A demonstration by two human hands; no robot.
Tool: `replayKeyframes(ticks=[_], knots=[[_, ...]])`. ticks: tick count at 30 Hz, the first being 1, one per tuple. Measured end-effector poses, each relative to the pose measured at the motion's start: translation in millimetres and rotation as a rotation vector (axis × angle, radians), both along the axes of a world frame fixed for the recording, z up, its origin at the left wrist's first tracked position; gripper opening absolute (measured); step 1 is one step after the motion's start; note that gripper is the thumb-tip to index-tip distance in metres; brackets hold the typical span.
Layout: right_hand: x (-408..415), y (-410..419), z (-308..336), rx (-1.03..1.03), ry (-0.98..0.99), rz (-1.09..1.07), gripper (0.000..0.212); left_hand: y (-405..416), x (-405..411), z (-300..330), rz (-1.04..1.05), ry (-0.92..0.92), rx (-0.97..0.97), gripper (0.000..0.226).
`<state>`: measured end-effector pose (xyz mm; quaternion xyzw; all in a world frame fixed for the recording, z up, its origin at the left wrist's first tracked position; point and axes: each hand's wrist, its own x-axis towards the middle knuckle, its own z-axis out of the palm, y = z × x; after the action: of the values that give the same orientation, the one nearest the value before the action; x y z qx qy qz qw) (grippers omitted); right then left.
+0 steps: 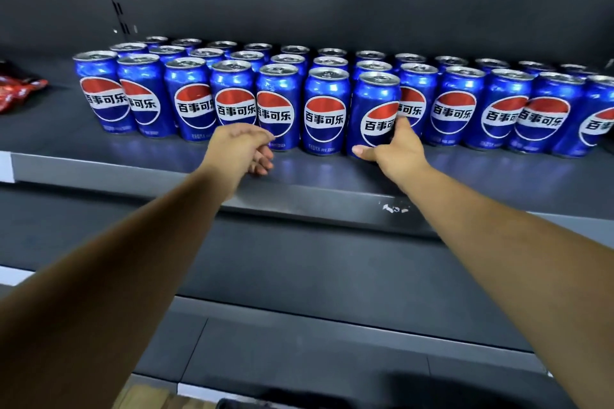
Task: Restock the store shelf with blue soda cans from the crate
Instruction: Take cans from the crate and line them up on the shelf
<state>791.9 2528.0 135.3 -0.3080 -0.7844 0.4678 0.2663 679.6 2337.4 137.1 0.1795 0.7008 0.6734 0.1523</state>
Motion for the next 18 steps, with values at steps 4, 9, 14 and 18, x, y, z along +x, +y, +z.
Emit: replayKeyframes(ticks=[4,9,14,18], knots=[[7,-9,6,-0.025,-0.096,0.007,0.063,1,3,6,0.103,-0.050,0.050,0.013],[23,-37,24,-0.028,-0.141,-0.081,0.059,-7,18,16,0.059,0.091,-0.170,0.018],[40,-88,37,0.034,-0.176,-0.064,0.060,-52,26,25,-0.009,0.209,-0.289,0.021],[42,-135,42,0.062,-0.170,-0.033,0.056,-105,29,34,-0.065,0.290,-0.325,0.019]])
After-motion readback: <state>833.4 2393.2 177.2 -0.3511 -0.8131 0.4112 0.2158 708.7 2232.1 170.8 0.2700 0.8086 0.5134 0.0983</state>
